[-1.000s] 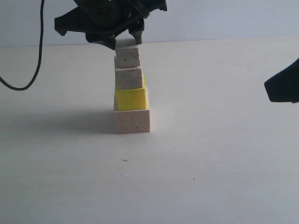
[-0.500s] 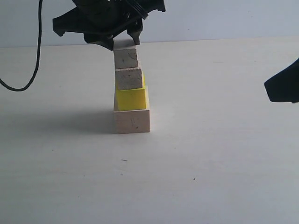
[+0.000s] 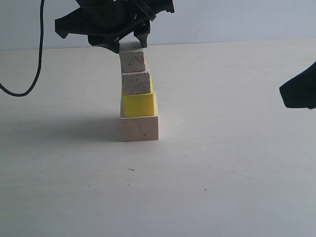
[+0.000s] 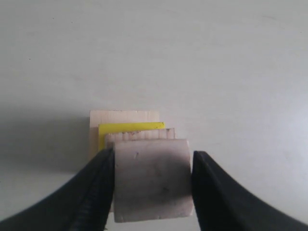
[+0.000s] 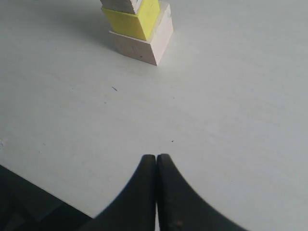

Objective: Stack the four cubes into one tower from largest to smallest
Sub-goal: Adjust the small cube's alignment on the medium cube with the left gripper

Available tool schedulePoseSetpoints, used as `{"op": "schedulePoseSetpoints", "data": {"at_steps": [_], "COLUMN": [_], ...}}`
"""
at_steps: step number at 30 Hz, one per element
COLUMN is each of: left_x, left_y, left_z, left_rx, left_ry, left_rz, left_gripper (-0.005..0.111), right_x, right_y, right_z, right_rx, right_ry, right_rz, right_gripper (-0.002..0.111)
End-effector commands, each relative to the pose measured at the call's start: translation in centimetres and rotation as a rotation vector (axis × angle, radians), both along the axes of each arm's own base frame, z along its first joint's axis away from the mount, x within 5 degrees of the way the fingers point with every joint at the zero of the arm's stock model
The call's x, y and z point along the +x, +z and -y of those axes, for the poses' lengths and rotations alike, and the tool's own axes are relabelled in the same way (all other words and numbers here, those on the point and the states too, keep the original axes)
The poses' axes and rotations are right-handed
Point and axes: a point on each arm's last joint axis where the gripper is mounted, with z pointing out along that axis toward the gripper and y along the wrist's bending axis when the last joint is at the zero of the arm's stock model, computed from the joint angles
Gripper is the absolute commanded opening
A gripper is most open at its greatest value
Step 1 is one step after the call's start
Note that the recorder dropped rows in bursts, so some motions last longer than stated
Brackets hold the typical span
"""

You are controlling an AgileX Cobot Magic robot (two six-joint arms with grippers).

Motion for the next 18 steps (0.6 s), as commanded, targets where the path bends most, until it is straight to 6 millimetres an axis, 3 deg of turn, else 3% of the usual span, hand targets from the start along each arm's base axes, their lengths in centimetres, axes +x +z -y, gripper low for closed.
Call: {"op": "schedulePoseSetpoints", "data": {"at_steps": [1,18], "left_x": [-0.16,-0.63], "left_y": [-0.06,-0.09], "left_z": [0.11,0.43], "left_rx": [0.0,0.031], "left_ry": [0.004,-0.014], "left_rz": [-0.003,0.003], "left_gripper": [0.0,0.0], "right_x": [0.02,-0.04], "right_y": [-0.05,-0.1], "right_z": [0.13,0.16], "right_rx": [-0.003,-0.007], "right_ry": [0.004,0.004], "right_rz": [0.014,0.005], "right_gripper": [0.0,0.0]}}
